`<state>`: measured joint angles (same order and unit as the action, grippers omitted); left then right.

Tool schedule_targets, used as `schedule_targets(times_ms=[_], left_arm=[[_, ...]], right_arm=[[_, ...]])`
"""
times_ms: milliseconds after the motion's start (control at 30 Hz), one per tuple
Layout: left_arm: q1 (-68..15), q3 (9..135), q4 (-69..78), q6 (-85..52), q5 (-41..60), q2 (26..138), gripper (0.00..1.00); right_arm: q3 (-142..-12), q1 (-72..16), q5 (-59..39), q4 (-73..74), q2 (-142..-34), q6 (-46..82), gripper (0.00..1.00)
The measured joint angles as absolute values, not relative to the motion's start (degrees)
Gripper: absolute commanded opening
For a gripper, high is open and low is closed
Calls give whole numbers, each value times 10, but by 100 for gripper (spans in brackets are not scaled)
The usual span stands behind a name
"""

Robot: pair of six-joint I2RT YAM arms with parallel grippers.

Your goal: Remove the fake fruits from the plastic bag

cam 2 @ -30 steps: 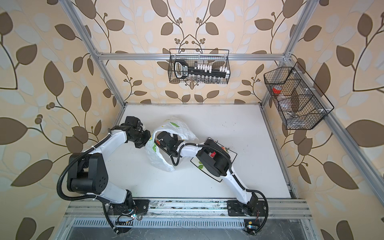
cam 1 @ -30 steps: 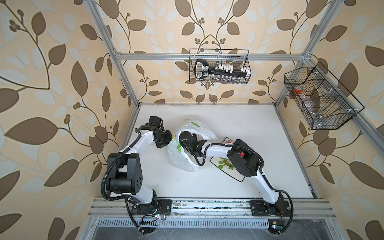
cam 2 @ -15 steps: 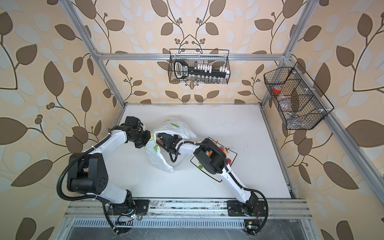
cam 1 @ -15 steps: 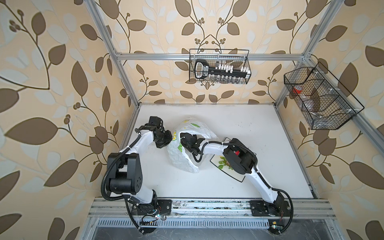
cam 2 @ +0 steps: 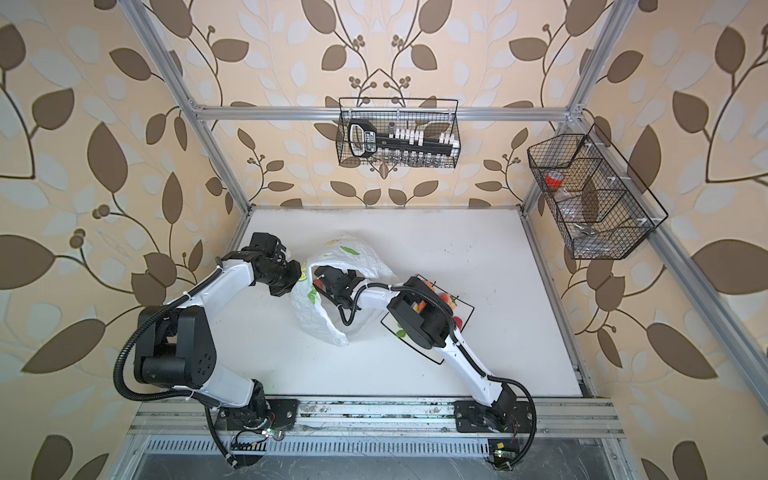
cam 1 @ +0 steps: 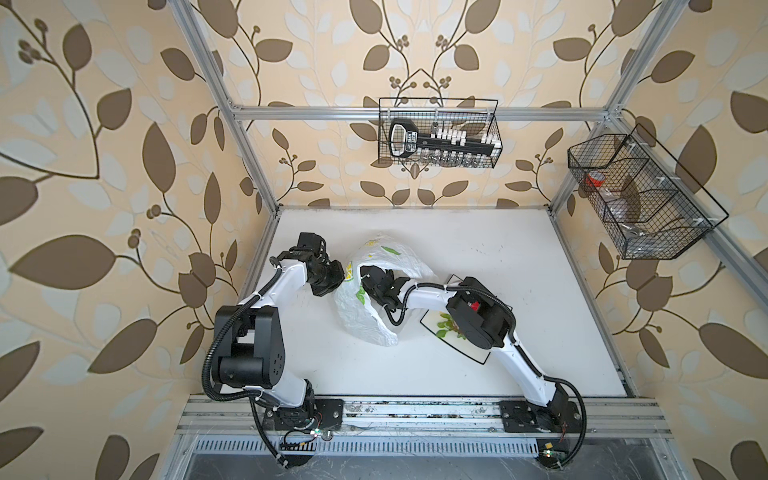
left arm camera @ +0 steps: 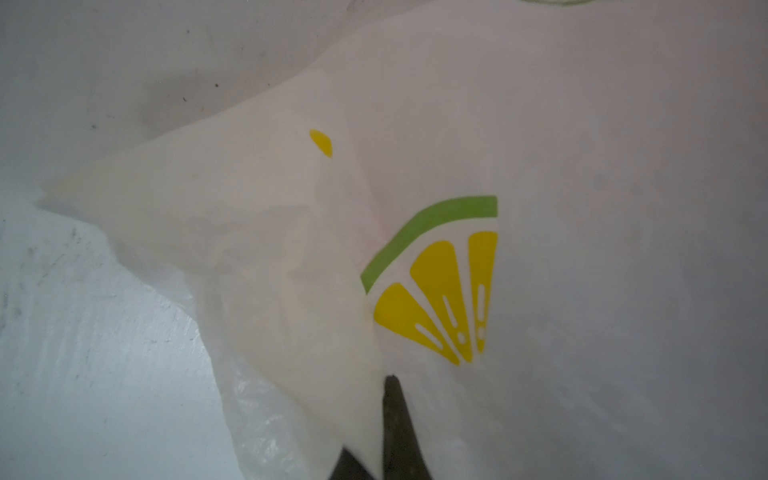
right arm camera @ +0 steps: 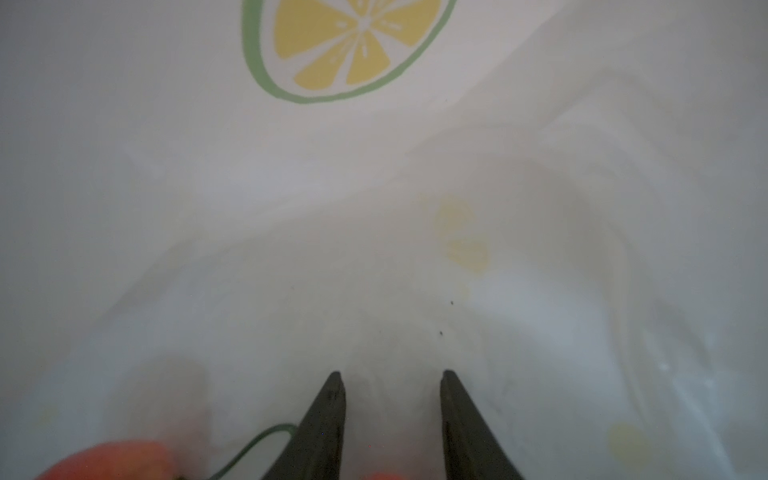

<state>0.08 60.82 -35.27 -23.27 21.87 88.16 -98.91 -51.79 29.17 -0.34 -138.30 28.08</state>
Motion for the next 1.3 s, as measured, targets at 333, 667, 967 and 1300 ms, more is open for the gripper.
schedule_targets(times_ms=[333,667,967,1300], left_arm=[[1,608,-327,-262,204,882,0],[1,605,-295,-297,189,882,0],[1,596,-278,-307,188,881,0],[1,596,-267,-307,190,881,0]], right_arm=[[-865,-522,243,21,-1237,270,30],[-731,-523,144,54,-1115,271,31],[-632,-548,95,22,-1034,253,33],[-505,-567,120,-19,-813,246,34]])
